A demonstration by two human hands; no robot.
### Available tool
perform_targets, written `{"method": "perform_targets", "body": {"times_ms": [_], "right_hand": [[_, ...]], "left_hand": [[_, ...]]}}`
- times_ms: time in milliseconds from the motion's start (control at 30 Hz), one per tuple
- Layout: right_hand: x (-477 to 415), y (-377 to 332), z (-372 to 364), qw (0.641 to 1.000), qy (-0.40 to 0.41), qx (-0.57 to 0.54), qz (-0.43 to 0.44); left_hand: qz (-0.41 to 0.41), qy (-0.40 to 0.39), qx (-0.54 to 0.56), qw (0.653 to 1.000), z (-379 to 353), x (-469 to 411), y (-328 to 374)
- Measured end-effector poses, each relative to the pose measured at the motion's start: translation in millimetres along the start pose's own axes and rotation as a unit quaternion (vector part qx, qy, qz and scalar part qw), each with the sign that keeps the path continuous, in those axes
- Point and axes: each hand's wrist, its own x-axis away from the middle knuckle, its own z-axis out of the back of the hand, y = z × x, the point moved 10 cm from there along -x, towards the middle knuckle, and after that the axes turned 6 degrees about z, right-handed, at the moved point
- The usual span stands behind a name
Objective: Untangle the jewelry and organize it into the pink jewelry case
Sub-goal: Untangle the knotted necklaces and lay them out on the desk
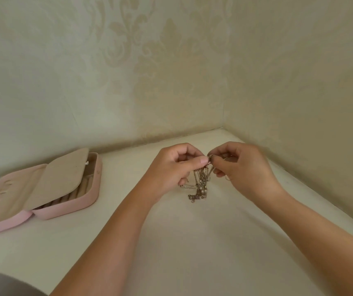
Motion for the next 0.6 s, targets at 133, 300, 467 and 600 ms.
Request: {"method": "perform_targets", "body": {"times_ms": [133, 300, 467, 600], "right_hand": [[0, -1, -4, 1.0, -0.019, -0.025, -0.003], [6, 10, -38, 0.943, -0.132, -0.282, -0.122], [1, 8, -38, 0.896, -0.133, -0.399, -0.143], [-2, -3, -30, 0.926, -0.17, -0.322, -0.096]], "left_hand": [[0.061, -0.036, 0.05, 0.996, -7, -2, -14], [0.005, 0.031, -0.071, 0.997, 6, -8, -12], [-0.016, 0.051, -0.032, 0.998, 10, -6, -8], [0.001, -0.019, 0.08, 0.997, 0, -6, -10]]}}
